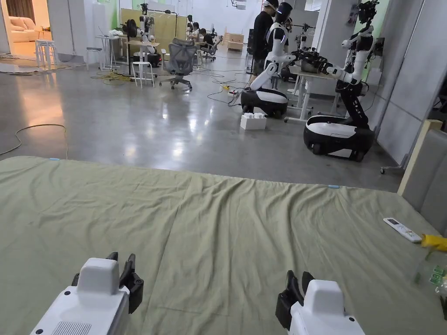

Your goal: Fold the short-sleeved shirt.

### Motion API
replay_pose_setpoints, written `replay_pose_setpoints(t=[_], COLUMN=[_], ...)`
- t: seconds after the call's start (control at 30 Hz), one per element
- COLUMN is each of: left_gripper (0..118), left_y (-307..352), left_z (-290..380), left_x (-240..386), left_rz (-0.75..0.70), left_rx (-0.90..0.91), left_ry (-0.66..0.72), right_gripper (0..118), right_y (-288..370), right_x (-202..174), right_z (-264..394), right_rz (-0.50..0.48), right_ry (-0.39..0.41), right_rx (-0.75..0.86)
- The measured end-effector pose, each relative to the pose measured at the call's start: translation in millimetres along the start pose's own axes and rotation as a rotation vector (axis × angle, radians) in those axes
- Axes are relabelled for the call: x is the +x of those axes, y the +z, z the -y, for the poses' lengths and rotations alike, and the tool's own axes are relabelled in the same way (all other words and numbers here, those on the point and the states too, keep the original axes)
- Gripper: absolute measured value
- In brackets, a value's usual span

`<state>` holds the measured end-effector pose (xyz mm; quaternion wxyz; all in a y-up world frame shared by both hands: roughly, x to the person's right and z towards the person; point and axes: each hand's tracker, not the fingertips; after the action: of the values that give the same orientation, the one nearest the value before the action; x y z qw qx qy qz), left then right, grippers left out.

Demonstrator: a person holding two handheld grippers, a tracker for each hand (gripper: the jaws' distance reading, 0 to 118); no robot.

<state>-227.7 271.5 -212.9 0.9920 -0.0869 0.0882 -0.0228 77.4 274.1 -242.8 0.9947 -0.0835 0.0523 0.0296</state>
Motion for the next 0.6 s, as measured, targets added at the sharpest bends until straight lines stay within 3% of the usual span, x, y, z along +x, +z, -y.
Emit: replay_pose_setpoints(t=[0.07, 0.1, 0.2, 0.33, 0.5, 0.6], left_gripper=[53, 68, 79, 86, 99, 99], left_y=[0, 1, 1, -1, -2, -3], left_z=[0, -1, -2, -2, -2, 0], left_x=[-1, -1, -2, -8, -16, -17], left_rz=[-0.005, -0.014, -0.025, -0.033, 0.003, -0.043], left_rx=[0.005, 0.013, 0.017, 0.014, 0.021, 0.022], left_ry=[0.001, 0.002, 0.004, 0.031, 0.075, 0.082], right_gripper=[48, 66, 100, 112, 117, 118], right_y=[0, 0, 0, 0, -3, -5], right_x=[1, 2, 3, 2, 5, 7], right_z=[-1, -1, -2, -3, -3, -3], right_rz=[-0.004, 0.000, 0.023, 0.053, 0.014, -0.011], right_ry=[-0.004, -0.010, -0.021, 0.013, -0.042, -0.072], right_rx=[-0.001, -0.003, 0.000, 0.055, 0.037, 0.034])
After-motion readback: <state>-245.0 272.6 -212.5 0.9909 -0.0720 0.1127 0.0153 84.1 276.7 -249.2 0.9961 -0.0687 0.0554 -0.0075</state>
